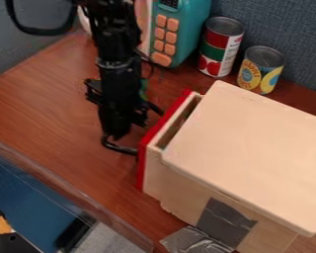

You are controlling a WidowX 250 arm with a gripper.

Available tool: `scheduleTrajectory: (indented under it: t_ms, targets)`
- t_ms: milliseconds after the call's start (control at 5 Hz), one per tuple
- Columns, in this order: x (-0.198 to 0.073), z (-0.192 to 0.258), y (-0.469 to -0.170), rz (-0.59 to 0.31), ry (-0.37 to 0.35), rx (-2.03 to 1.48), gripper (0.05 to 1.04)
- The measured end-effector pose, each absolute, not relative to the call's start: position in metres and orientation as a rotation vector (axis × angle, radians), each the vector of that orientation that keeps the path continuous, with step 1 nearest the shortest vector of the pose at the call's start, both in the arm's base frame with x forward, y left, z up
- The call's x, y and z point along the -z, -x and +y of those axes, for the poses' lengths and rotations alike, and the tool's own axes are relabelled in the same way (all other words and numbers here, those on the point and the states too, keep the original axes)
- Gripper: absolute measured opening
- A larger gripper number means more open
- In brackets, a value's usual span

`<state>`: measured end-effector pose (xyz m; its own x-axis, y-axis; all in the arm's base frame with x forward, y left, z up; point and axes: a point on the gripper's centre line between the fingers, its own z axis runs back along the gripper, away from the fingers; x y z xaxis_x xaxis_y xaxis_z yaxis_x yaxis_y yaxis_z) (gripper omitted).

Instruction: Open the drawer on the table

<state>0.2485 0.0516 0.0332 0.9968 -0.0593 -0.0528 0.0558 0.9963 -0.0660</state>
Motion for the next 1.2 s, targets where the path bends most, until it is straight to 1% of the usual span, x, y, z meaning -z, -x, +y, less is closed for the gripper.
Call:
scheduleTrajectory:
  t_ms: [400,600,800,1000,1200]
  targets:
    - [-0.042,0.093,-0.240,0.092,0.017,0.039,0.136]
    - [-0.045,0.107,-0.235,0.106,0.009,0.030,0.136]
    - [-0.046,0.112,-0.232,0.118,0.004,0.025,0.136]
    - [-0.048,0.114,-0.233,0.118,0.004,0.043,0.174]
    - [-0.051,0.115,-0.227,0.161,0.025,0.165,0.415]
